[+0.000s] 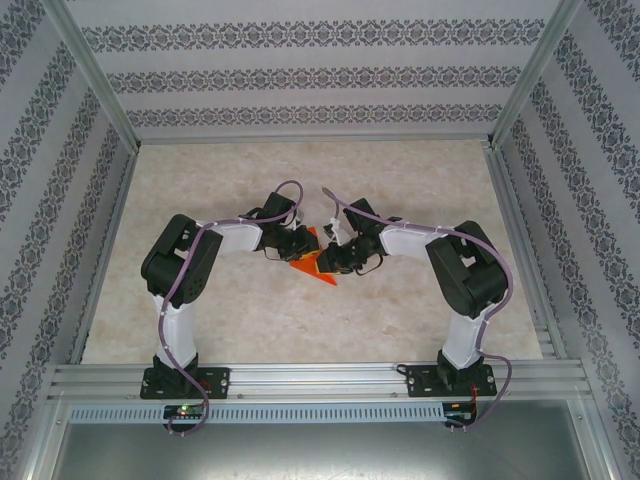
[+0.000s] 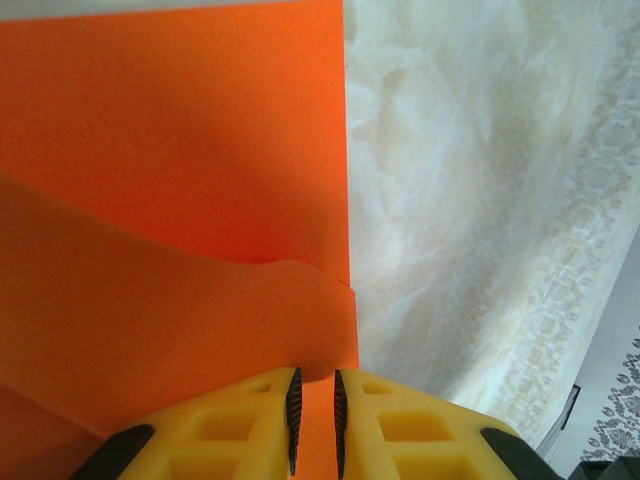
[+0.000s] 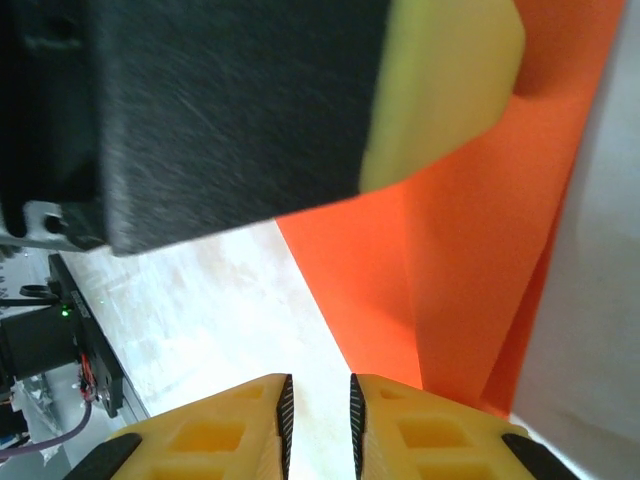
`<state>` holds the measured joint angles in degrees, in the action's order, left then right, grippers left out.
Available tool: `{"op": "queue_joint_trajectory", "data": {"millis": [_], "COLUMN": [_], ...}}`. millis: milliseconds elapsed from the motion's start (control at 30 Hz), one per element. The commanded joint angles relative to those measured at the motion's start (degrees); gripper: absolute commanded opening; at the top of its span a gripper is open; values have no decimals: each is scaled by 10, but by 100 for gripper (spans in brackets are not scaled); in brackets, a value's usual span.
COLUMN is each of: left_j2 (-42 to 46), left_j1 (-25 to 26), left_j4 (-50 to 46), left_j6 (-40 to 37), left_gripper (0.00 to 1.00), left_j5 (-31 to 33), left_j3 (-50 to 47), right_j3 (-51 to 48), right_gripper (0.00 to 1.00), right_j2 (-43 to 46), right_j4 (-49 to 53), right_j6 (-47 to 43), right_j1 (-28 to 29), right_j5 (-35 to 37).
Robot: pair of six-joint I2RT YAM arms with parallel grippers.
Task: Fold a paper plane with a square sheet of paper (fold left side to right side)
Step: Fourth fold the wing at the center of the table.
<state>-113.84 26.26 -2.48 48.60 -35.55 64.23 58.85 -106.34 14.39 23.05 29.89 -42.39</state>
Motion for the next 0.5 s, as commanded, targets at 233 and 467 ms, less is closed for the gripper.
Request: {"op": "queue_joint_trajectory", "data": {"millis": [233, 467], "left_j2": [-5, -5], "left_j1": [4, 4], "left_j4": [-35, -36], "left_j6": [-4, -5], "left_gripper": [21, 21], "left_j5": [27, 28], "left_j3": [-22, -20], "right_j3": [6, 12], "right_gripper": [25, 25], "right_j2": [-23, -28], "right_j4": [54, 70], "right_j6": [-34, -41], "right_j1": [12, 17], "right_j5": [43, 55]}}
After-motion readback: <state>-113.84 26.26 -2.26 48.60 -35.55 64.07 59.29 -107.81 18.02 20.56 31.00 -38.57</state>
